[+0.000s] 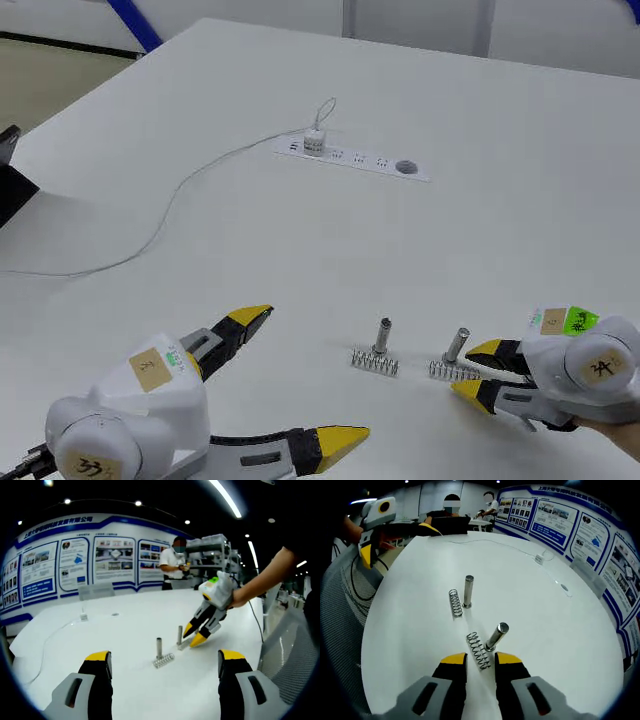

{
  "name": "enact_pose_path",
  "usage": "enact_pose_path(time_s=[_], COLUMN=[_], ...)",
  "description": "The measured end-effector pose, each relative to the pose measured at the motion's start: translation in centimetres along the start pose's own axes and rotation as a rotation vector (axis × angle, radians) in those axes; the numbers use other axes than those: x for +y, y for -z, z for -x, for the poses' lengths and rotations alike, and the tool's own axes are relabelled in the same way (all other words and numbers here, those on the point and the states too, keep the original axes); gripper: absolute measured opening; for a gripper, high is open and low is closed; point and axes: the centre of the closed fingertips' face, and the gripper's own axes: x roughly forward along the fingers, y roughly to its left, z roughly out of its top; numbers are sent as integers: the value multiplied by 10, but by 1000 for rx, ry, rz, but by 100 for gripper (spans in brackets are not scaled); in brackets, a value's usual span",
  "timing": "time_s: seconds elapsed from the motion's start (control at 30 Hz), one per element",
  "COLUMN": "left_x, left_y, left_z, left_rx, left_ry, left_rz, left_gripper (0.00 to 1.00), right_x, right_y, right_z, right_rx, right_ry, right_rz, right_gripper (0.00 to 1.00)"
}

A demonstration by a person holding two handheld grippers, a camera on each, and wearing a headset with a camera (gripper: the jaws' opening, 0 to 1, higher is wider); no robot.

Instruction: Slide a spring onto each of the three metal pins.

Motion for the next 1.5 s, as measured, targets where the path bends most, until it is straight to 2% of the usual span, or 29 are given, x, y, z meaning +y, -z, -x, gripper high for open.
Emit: enact_pose_path(time_s=[0.1, 0.33, 0.43, 0.57, 0.73, 0.93, 1.0, 1.13, 1.33, 1.5], left_x=[0, 0, -1, -3, -9, -17, -20, -25, -23, -41], left_y=[1, 1, 0, 1, 2, 7, 8, 9, 3, -11], left_z=[0, 0, 0, 0, -2, -4, -5, -6, -10, -18], left_rx=[3, 3, 3, 4, 13, 36, 41, 49, 52, 43], left_ry=[2, 5, 8, 16, 41, 73, 89, 113, 121, 219], left_rz=[-1, 0, 0, -3, -15, -35, -26, -43, -60, -96], left_gripper=[89, 88, 88, 88, 87, 84, 84, 84, 78, 73], right_x=[3, 14, 14, 13, 17, 22, 25, 28, 33, 39], right_y=[2, 3, 3, 5, 4, 3, -1, -8, -22, -39], right_z=[-1, -2, -2, -2, -2, 1, 6, 18, 41, 65], right_rx=[17, 14, 11, 8, 5, 12, -4, -31, -65, -106], right_ry=[-16, -58, -61, -76, -79, -70, -71, -67, -60, -61], right_rz=[4, -6, -12, -106, -108, -65, -70, -50, 3, 58], right_gripper=[21, 12, 11, 11, 11, 11, 11, 10, 10, 11])
